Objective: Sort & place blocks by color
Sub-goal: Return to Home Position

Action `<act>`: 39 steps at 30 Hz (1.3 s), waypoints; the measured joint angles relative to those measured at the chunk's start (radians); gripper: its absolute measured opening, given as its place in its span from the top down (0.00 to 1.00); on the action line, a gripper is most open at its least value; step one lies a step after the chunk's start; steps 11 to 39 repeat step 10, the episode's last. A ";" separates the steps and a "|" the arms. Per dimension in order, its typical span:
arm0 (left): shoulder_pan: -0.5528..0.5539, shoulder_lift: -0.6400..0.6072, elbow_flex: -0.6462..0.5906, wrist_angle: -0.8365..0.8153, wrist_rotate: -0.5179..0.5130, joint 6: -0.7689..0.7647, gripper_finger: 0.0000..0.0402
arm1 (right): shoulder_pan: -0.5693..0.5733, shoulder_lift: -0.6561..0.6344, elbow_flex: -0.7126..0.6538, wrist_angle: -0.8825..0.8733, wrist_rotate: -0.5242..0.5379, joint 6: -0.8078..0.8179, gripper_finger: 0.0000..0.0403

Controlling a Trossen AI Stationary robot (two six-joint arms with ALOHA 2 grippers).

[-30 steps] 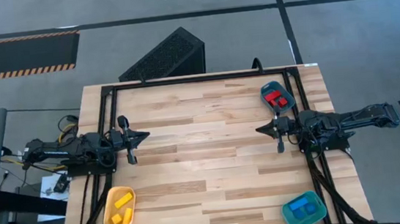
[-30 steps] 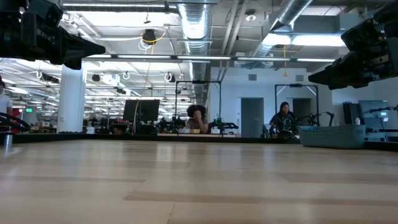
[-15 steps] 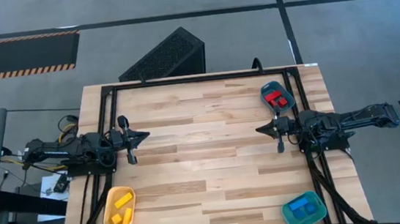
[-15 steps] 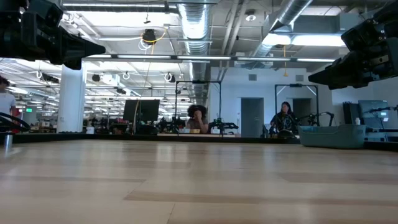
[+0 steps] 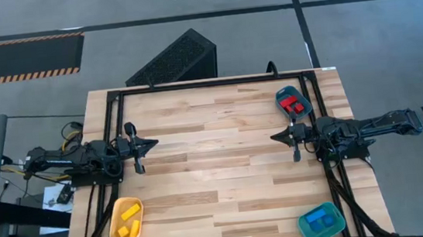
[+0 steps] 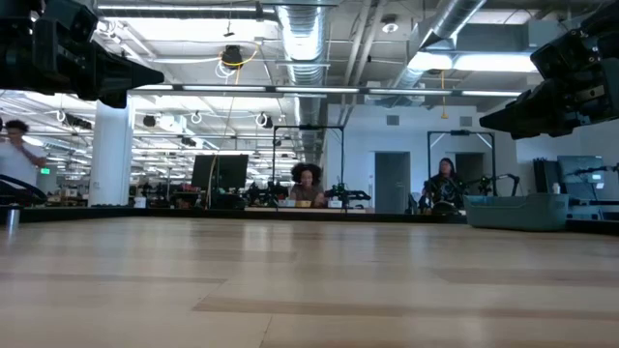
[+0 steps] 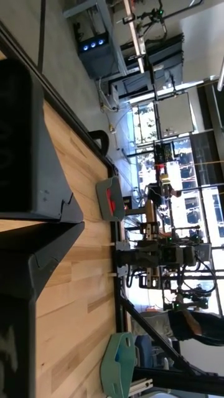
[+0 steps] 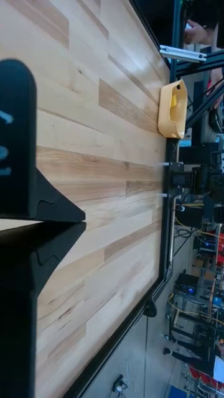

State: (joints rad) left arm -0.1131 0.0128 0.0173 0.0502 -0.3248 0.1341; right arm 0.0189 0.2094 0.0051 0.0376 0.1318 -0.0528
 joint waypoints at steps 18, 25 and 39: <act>0.000 0.000 0.000 0.000 0.000 0.000 1.00 | 0.000 0.000 0.000 0.000 0.000 0.000 0.93; 0.000 0.000 0.000 0.000 0.000 0.000 1.00 | 0.000 0.000 0.000 0.000 0.000 0.000 0.93; 0.000 0.000 0.000 0.000 0.000 0.000 1.00 | 0.000 0.000 0.000 0.000 0.000 0.000 0.93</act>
